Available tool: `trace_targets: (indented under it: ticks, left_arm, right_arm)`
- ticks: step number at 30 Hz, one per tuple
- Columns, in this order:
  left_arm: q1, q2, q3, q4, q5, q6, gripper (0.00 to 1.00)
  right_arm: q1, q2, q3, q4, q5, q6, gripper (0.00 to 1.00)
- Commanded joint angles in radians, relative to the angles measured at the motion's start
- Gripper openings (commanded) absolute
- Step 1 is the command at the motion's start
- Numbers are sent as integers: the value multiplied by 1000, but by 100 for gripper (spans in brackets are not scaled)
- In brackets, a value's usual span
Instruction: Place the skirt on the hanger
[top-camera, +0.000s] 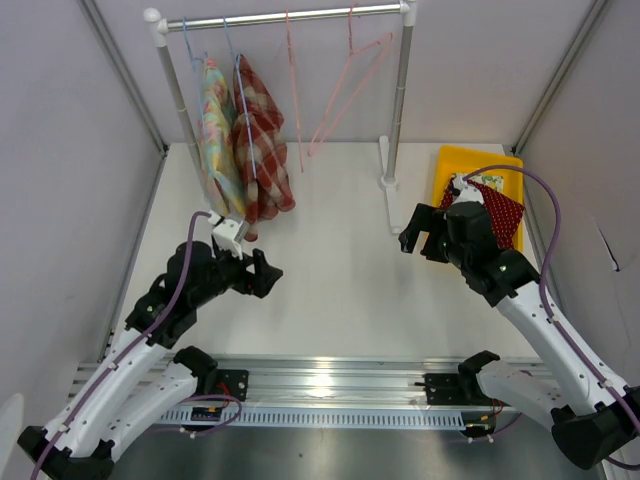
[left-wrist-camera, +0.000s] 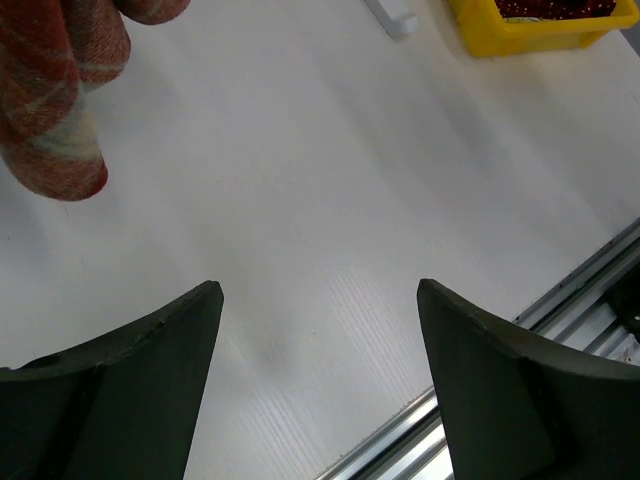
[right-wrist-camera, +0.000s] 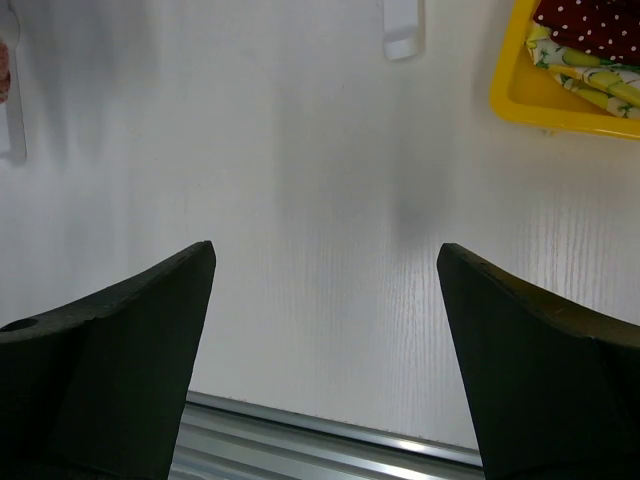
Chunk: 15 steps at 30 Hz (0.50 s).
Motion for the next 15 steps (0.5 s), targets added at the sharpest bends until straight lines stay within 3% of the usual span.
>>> trace_targets:
  ticks: [1, 6, 12, 15]
  left_arm:
    - [-5, -20, -2, 6, -7, -15, 84]
    - [-5, -33, -10, 11, 2, -11, 84]
    - [-5, -63, -42, 34, 17, -11, 84]
    - [-5, -82, -47, 37, 22, -11, 84]
  right_arm:
    - [-6, -7, 14, 8, 23, 2, 99]
    - [-38, 77, 96, -15, 23, 2, 99]
    - [-354, 342, 264, -22, -118, -4, 96]
    - [-484, 467, 341, -26, -86, 15, 96]
